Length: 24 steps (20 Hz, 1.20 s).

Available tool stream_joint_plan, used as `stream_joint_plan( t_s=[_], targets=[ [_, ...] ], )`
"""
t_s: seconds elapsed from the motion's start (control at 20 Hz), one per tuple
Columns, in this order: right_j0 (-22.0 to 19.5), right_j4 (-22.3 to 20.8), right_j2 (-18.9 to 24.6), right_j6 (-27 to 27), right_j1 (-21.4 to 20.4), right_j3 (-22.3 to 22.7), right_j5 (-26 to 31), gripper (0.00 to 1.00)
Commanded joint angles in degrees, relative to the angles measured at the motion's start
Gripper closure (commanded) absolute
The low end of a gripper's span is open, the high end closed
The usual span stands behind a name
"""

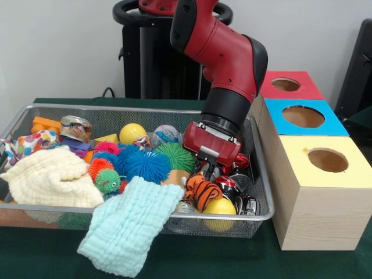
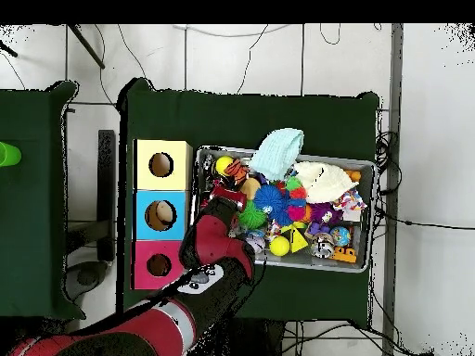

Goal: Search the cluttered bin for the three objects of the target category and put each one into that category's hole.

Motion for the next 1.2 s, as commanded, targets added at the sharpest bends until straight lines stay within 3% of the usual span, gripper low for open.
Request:
stream_joint_plan(
  t_s=[0.05, 0.3, 0.5, 1.0, 1.2],
  targets=[
    [-0.59, -1.61, 2.90, 6.65, -2.95, -2.77, -0.67, 1.00],
    [-0.92, -5.74, 2.17, 5.04, -12.64, -1.17, 7.91, 1.00],
    [-0.92, -6.76, 1.30, 3.33, -17.59, -1.74, 14.18, 1.00],
    [-0.79, -9.00, 0.18, 2.51, -22.61, -3.29, 21.43, 1.00],
    [2.18, -8.93, -2.68, 2.50, -23.39, -2.47, 22.32, 1.00]
  ],
)
